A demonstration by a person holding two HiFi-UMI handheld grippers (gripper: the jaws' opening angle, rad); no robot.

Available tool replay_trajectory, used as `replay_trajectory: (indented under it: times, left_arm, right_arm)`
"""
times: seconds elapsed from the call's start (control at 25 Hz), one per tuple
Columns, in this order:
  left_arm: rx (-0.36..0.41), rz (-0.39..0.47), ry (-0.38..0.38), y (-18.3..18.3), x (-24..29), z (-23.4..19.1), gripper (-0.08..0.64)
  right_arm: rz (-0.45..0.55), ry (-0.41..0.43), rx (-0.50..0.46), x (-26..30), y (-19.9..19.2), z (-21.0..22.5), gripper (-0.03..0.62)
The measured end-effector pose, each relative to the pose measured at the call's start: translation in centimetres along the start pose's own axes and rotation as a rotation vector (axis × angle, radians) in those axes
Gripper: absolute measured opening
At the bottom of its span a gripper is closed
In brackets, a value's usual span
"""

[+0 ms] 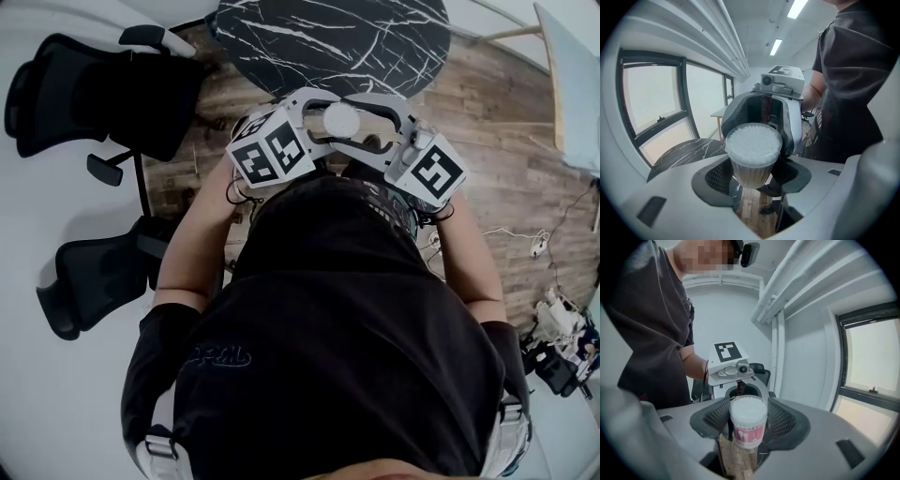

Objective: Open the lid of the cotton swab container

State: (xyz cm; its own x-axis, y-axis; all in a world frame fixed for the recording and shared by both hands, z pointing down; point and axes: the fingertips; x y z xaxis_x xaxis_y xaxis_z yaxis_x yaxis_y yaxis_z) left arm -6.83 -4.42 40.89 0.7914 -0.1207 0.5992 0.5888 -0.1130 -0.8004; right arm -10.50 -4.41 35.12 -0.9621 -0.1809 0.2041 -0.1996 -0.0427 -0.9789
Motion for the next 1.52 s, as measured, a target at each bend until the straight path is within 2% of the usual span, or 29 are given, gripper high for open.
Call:
replay_trajectory:
  times: [0.24,0.48,0.84,0.96,1.52]
  left_arm:
    - [-0.010,0.008,-0.012,-0.1,0.3,0.4,0.259]
    - [0.005,-0.011,-0.017,-0.8,0.8,0.7,0.253]
    - [-0.013,-0.009,-0.036,-0.8,1.2,0.7,0.253]
    - [-0.016,-0.010,-0.039,-0.9,1.3,0.6,0.255]
    - [-0.009,-0.030,-0.064,-1.7,1.4,0.4,0.256]
  right_arm:
    - [-0.031,0.014,0.017,-0.2,-0.4,-0.2,0.261]
    - [-0.033,0.040,0.108,-0.3,-0.9,-0.4,0.259]
    - [-0.036,0.028,0.106,-0.5,-1.2,-0.1,0.262]
    - [-0.039,0.010,0.077,-0.4,-1.1,0.0,0.265]
    - [0.010,-0.052,0.043,-0.6,2.6,2.4,0.264]
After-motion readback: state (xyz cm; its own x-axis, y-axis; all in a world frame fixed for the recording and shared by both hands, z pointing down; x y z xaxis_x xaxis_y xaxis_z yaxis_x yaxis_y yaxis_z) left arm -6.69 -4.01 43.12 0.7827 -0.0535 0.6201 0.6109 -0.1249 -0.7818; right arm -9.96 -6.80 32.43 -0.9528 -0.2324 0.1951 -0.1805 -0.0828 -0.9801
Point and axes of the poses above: the fingertips, and each gripper's own axes: x forward along the fingers, z to its right, y out of its top, and after that the axes turned 3 degrees about z, right-handed
